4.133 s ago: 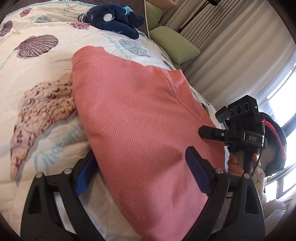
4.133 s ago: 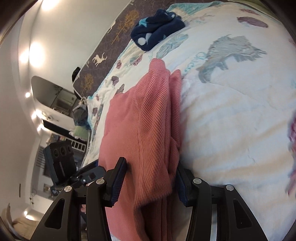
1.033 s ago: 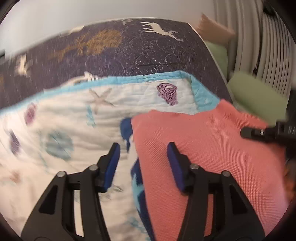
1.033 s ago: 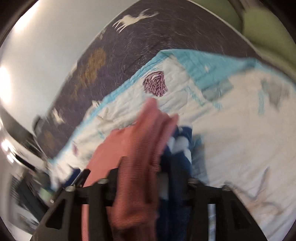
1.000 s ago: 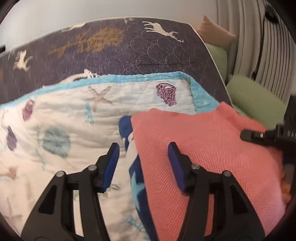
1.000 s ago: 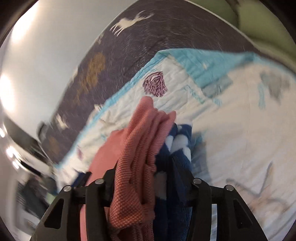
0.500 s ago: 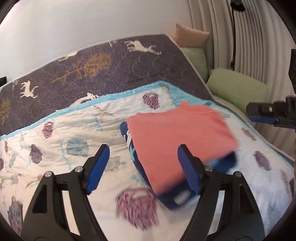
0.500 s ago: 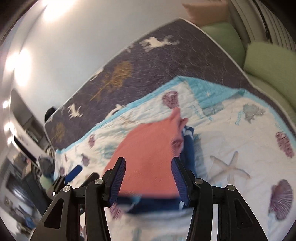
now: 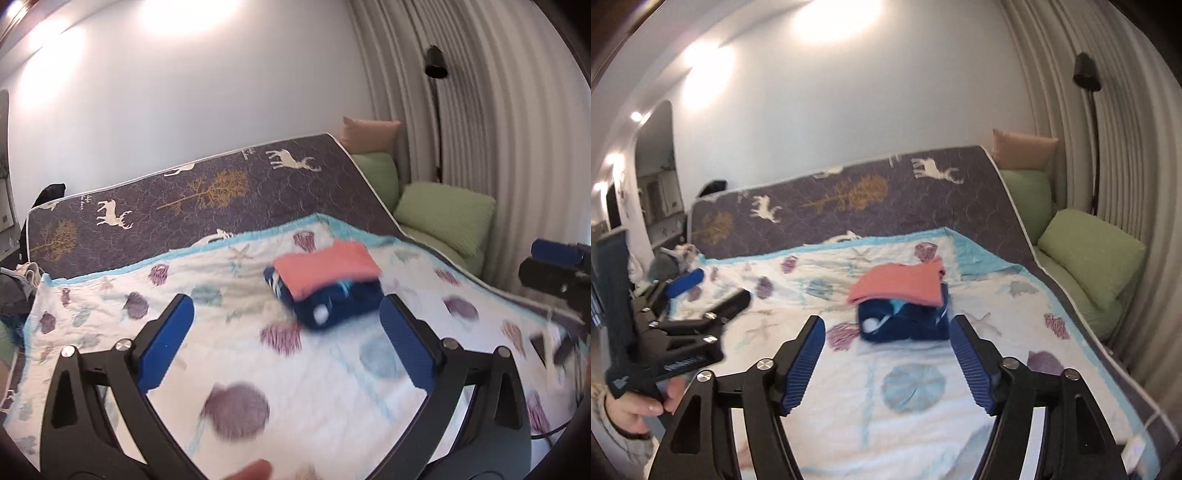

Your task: Fold small clothes

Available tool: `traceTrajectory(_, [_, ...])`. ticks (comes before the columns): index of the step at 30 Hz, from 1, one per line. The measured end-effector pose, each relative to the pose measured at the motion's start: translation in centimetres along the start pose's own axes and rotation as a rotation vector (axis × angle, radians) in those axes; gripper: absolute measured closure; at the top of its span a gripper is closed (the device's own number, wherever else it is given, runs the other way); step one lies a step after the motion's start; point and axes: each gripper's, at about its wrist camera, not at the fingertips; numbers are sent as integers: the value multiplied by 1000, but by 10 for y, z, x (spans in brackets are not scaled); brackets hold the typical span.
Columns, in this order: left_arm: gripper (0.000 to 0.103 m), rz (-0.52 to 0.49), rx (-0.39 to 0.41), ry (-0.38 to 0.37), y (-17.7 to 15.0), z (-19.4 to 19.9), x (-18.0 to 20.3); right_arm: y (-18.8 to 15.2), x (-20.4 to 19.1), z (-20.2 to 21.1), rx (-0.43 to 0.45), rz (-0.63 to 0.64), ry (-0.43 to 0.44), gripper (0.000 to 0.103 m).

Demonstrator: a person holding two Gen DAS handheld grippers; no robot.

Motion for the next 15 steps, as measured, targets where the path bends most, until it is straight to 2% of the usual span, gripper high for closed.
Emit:
traceTrajectory(3, [1,15,7,-9,-21,44,1,-25,-17,49,35,-39,31,21])
traceTrajectory(6, [1,51,-27,-36,-39,74,0,-43,-39,83,41,-37,-28,18])
traceTrajectory(10, [1,92,-41,-27,-56,102,-7,-58,-62,110,27,-5,-126,17])
traceTrajectory(15, [1,72,-48,15,-69,124,-12,-73,-72,127,5,-17,-132,16])
Point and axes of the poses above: each gripper's, at about its wrist camera, not at the fingertips, and z roughly against the way its jaws point, x to its right, y to its top, and after that the axes turned 6 degrees about z, right-handed
